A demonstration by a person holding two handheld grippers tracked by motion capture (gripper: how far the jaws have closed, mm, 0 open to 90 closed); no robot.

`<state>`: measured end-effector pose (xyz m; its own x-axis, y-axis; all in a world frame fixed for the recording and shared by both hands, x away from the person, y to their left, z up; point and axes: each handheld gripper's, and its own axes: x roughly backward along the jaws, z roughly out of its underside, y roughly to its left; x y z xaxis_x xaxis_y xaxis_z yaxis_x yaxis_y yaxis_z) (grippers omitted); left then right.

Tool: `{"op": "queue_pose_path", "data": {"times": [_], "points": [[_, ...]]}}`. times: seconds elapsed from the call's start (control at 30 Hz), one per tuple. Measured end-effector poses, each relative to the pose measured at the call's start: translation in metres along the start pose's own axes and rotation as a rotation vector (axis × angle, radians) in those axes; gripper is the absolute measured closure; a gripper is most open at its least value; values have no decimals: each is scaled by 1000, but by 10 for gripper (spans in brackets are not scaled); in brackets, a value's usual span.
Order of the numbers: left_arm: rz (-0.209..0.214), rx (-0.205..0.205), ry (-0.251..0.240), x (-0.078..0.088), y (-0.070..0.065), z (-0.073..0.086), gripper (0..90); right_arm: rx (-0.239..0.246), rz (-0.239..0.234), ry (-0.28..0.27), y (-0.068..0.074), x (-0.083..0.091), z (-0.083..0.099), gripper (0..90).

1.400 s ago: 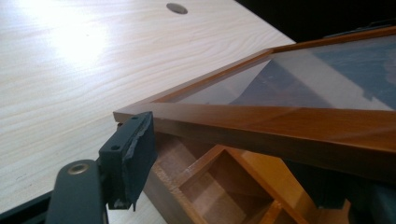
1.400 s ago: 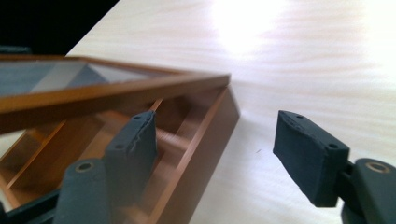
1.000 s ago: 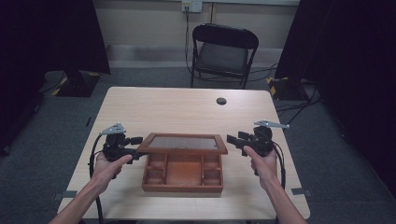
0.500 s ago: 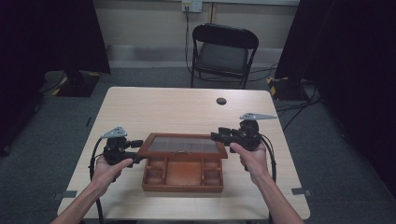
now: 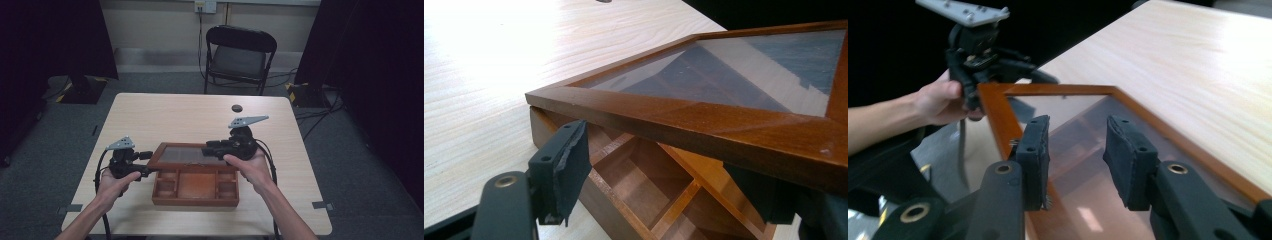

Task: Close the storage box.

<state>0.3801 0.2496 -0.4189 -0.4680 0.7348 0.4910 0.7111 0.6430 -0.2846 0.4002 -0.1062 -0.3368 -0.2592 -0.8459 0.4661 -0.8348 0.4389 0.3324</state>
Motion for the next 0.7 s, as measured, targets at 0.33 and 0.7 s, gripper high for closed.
{"op": "queue_pose_path", "data": {"times": [0.33,0.7], "points": [[3,-7,2,-1,-1,1,262,39,-61,91,12,-20,0,737],[4,-27,24,-5,-3,2,267,35,-88,112,12,-25,4,775]]}}
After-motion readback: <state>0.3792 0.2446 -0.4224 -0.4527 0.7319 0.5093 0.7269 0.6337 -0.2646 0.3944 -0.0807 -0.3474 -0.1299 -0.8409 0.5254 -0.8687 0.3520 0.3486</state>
